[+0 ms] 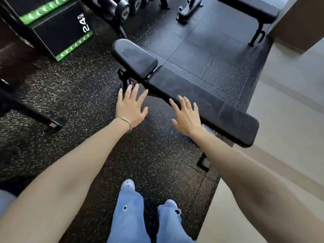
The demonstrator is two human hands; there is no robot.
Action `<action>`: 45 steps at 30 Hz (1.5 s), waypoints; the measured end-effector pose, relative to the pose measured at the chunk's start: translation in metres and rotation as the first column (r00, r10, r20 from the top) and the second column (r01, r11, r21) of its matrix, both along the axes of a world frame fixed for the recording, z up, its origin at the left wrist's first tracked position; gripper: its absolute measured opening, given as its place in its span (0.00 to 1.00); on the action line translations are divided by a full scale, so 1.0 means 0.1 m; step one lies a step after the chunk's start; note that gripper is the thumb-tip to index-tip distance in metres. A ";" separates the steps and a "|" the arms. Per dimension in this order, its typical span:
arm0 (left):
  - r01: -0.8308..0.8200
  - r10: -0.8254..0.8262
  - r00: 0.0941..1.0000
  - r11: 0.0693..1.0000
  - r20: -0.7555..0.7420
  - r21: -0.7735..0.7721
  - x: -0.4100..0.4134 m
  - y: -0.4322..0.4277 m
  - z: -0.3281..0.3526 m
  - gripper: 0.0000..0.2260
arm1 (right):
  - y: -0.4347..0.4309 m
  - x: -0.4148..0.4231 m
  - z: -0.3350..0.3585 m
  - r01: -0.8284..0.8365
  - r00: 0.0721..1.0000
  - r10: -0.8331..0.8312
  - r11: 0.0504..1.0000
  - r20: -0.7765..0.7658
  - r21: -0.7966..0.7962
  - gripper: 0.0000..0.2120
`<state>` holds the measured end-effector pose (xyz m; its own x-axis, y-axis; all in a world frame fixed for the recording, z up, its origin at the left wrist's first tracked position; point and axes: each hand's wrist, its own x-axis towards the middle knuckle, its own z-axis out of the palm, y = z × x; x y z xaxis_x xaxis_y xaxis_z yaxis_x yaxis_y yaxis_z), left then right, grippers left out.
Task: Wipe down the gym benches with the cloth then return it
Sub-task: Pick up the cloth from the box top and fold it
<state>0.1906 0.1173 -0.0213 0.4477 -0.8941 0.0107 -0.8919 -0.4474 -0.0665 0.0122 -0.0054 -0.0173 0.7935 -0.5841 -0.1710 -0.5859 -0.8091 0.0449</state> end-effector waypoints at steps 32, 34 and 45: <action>-0.309 0.306 0.950 0.950 0.068 0.038 3.45 0.46 0.34 0.28 | -0.17 4.28 0.39 -0.359 0.927 0.357 0.933 0.120 -0.004 0.36; -0.329 0.325 0.943 0.943 0.065 0.046 3.65 0.29 0.36 0.28 | -0.36 4.51 0.41 -0.372 0.922 0.367 0.928 0.123 0.015 0.36; -0.376 0.376 0.927 0.926 -0.004 0.027 4.54 -0.29 0.27 0.27 | -0.95 5.51 0.29 -0.454 0.891 0.451 0.889 0.047 0.062 0.34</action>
<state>0.6447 0.0879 0.0054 0.7509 -0.6602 -0.0147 -0.6592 -0.7482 -0.0751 0.5633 -0.1008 0.0118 0.9743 -0.1482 -0.1697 -0.1558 -0.9872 -0.0327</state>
